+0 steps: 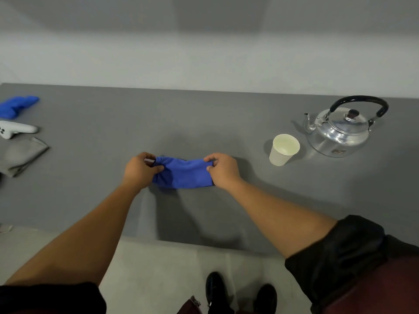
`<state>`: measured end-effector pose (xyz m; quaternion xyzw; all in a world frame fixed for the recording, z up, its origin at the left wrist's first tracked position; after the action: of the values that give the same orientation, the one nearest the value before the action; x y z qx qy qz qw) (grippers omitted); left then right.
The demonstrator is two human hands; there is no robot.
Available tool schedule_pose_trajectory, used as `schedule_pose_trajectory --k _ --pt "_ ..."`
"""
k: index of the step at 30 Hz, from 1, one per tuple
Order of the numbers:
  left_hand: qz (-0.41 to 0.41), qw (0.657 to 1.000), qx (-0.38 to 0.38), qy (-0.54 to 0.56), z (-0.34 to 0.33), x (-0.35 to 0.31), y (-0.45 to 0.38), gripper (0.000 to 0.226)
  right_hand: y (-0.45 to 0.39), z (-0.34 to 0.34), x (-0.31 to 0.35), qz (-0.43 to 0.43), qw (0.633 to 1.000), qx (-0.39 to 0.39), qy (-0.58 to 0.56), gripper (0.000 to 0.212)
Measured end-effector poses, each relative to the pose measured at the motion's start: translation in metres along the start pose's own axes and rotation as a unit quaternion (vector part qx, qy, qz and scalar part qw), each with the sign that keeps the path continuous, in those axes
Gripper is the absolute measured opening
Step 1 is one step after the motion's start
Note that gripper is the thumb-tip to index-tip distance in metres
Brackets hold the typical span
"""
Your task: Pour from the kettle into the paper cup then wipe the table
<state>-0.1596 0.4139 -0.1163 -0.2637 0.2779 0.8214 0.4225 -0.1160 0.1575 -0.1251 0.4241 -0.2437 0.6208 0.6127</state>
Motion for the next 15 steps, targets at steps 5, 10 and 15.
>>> schedule_pose_trajectory --k 5,10,15 --pt "-0.036 0.998 -0.009 -0.044 0.002 0.01 -0.003 0.039 0.0 -0.015 0.004 -0.007 0.998 0.007 0.055 0.036" --pt "-0.061 0.996 0.001 -0.063 0.003 0.012 -0.005 0.044 0.003 -0.016 -0.003 -0.004 0.997 -0.005 0.076 0.031" --pt "-0.124 0.982 -0.005 -0.143 0.004 0.006 -0.003 0.044 0.01 -0.006 -0.003 0.019 0.996 -0.021 0.086 0.022"
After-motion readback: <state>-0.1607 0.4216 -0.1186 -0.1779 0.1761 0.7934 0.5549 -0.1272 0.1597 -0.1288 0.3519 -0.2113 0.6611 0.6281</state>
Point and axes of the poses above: each hand's wrist, its own y-axis away from the middle knuckle, its own z-axis out of the back of the hand, x = y × z, the point moved 1 cm from there along -y, towards the middle knuckle, and after that the axes turned 2 degrees about -x, right-handed, at the moved point
